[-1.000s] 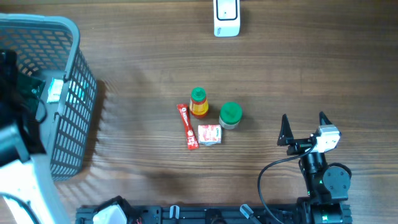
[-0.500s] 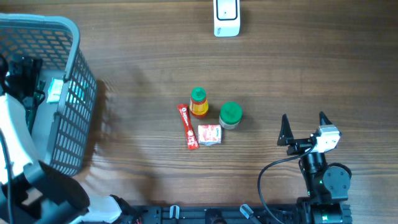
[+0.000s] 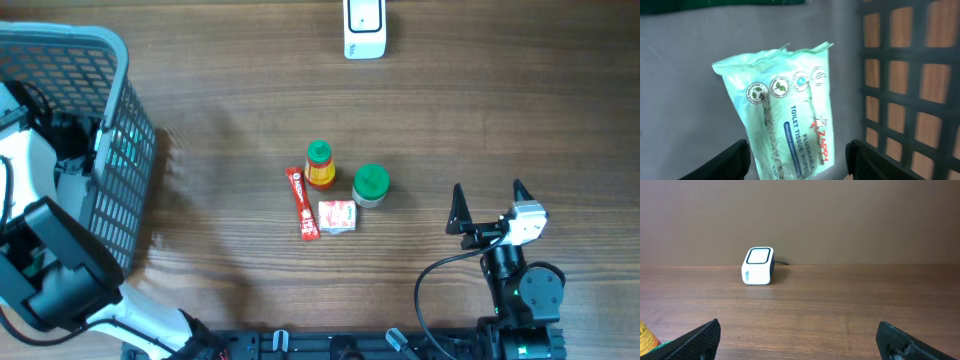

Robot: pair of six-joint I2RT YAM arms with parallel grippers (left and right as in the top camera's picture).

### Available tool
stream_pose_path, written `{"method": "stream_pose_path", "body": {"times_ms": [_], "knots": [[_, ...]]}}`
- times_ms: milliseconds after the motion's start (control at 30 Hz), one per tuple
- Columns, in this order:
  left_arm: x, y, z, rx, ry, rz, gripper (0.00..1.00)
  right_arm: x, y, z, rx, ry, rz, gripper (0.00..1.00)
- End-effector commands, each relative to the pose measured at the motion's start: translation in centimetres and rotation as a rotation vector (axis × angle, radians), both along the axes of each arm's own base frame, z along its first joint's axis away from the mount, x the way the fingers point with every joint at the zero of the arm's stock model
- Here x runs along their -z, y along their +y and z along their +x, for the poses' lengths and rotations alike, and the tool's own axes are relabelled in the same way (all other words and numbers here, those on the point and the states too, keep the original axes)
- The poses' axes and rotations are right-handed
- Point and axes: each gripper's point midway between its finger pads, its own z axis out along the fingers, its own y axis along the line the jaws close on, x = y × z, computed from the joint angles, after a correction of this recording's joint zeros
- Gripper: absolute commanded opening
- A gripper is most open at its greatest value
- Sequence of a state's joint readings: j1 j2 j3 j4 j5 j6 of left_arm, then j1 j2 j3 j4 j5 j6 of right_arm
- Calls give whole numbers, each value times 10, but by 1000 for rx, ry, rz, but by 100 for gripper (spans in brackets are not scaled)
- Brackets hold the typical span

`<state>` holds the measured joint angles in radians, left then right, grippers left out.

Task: Scan the item barcode
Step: 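Return the left gripper to the basket and grasp the light-blue toilet tissue pack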

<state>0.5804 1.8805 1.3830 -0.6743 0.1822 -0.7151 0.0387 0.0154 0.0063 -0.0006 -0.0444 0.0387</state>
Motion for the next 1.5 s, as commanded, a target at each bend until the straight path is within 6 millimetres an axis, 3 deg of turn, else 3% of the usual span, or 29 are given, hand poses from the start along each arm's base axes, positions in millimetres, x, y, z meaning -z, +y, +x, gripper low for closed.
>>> {"method": "stream_pose_path", "body": {"times_ms": [0, 200, 500, 533, 567, 600, 767, 833, 933, 1167, 1300, 1467], "knots": [[16, -4, -2, -50, 33, -54, 61, -2, 2, -1, -11, -10, -11, 100], [38, -1, -13, -92, 89, -47, 59, -2, 2, -1, -12, -10, -11, 100], [61, -10, -14, -75, 139, -75, 42, -2, 2, -1, -11, -10, -11, 100], [61, -12, -14, -71, 142, -76, 35, -2, 2, -1, -11, -10, -11, 100], [61, -14, -14, -68, 146, -78, 17, -2, 2, -1, -12, -10, -11, 100], [61, -16, -14, -64, 150, -80, 5, -2, 2, -1, -12, -10, -11, 100], [55, -15, -17, -69, 148, -79, 4, -2, 2, -1, -11, -10, -11, 100], [39, -11, -16, -77, 117, -62, 4, -2, 2, -1, -12, -10, -11, 100], [-3, 0, -14, -95, 27, -10, 4, -2, 2, -1, -11, -10, -11, 100], [-129, 9, -29, -136, -228, 170, 4, -2, 2, -1, -12, -10, -11, 100], [-204, -4, -50, -159, -392, 265, 4, -2, 2, -1, -12, -10, -11, 100], [-271, -37, -74, -111, -576, 318, 4, -2, 2, -1, -11, -10, -11, 100]]}}
